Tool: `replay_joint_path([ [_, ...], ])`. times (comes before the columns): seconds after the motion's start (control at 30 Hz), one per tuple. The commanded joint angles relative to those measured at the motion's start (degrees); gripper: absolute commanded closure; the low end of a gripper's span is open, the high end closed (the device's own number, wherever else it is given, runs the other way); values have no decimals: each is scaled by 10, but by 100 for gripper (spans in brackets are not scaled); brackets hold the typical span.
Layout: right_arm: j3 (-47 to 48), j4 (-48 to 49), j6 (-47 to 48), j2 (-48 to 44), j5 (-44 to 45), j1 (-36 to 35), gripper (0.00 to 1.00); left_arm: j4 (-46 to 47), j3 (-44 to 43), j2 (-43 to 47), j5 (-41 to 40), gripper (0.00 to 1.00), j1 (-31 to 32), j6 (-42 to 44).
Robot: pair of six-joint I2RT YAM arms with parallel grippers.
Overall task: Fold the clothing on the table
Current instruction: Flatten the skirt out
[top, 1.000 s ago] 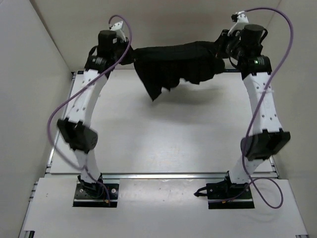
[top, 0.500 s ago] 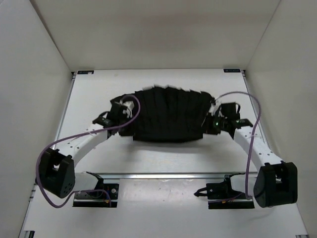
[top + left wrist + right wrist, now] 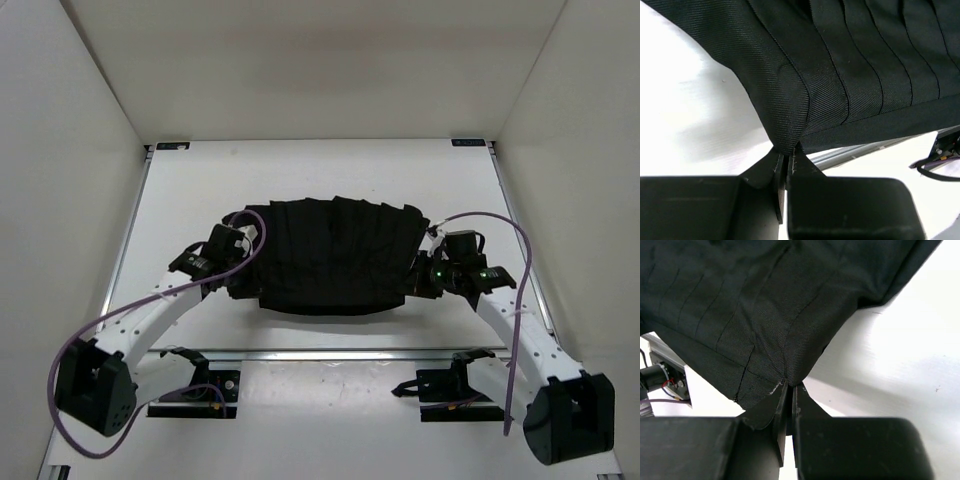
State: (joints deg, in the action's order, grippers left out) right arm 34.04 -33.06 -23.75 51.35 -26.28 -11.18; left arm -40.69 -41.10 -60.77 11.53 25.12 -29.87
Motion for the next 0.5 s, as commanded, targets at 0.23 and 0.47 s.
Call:
replay_joint_path([
  [0.23, 124, 65, 69, 126, 50, 33, 100, 19, -114, -121, -33, 100, -39, 42],
  [0.47, 259, 85, 110, 213, 58, 69, 100, 17, -289, -257, -64, 100, -39, 92],
])
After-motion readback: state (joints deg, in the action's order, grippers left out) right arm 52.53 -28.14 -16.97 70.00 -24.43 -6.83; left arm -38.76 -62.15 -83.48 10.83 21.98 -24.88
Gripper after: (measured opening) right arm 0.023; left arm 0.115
